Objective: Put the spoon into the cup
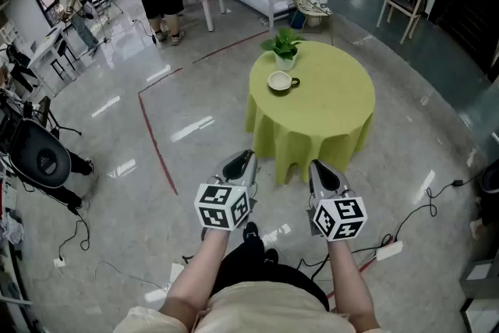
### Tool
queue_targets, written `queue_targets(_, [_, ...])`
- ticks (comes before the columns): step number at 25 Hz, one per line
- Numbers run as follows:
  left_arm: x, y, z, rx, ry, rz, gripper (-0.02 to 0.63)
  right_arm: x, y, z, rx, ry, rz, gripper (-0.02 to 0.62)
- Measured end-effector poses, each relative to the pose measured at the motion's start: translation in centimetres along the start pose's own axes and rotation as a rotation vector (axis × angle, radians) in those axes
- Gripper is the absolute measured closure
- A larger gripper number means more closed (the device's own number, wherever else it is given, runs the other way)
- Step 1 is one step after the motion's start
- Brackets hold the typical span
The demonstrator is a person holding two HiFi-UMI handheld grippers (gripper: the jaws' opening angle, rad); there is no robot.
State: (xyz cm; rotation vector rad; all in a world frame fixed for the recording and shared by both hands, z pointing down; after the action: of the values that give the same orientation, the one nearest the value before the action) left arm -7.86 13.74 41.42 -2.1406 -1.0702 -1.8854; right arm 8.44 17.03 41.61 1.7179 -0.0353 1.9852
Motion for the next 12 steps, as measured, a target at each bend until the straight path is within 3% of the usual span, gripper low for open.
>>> queue_targets(12, [-0.38,-0.29,-0.52,-0.004,-0.021,0.012,0.56,-0.04,0.32,-0.74,-0.014,0.005,0.003,0.594])
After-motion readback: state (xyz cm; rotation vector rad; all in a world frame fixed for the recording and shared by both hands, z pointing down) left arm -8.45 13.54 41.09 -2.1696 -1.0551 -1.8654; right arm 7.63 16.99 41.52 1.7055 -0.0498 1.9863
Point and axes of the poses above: the fingertips, and each gripper's own axes: y forward along the fingers, z to its right, x out of its underside, the point moved 1 cm from there along -y, backward along the fingers, and after that the axes turned 9 degrees about -z, right-handed, at the moved point
